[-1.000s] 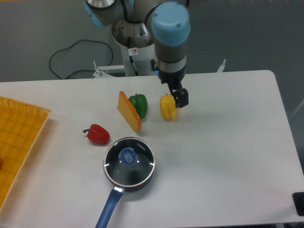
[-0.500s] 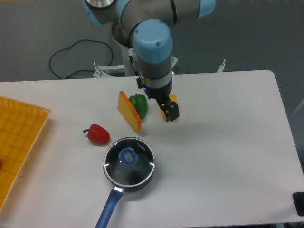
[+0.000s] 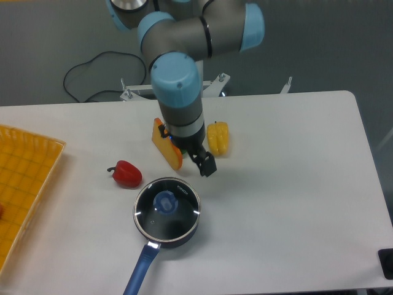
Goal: Open the lid
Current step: 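Move the gripper over the saucepan toward the blue lid knob, then lower the gripper onto the blue knob and close on it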
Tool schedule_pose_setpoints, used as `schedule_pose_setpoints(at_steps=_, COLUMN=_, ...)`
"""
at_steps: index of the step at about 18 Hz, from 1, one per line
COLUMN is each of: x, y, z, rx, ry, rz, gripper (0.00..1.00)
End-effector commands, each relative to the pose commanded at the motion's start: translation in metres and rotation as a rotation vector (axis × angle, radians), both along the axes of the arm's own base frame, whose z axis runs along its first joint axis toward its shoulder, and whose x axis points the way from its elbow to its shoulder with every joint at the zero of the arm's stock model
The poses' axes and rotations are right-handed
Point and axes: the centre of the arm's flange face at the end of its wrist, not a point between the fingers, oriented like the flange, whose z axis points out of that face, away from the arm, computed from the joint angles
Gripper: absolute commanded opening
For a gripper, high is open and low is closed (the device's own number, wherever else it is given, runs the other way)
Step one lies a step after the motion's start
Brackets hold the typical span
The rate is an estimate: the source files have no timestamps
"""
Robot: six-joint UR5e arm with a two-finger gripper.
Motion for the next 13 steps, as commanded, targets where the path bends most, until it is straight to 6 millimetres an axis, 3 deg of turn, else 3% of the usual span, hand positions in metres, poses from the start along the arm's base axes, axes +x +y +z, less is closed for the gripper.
schedule_pose_setpoints(at_steps=8, x=0.009, y=0.044, z=-0.033, rx=0.068, ry=0.026, rz=0.055, gripper=1.0)
schedule_pose_setpoints(at_steps=13, x=0.013, y=0.051, z=-0.052, rx=0.05, ry=0.004, rz=0.067, gripper=1.0)
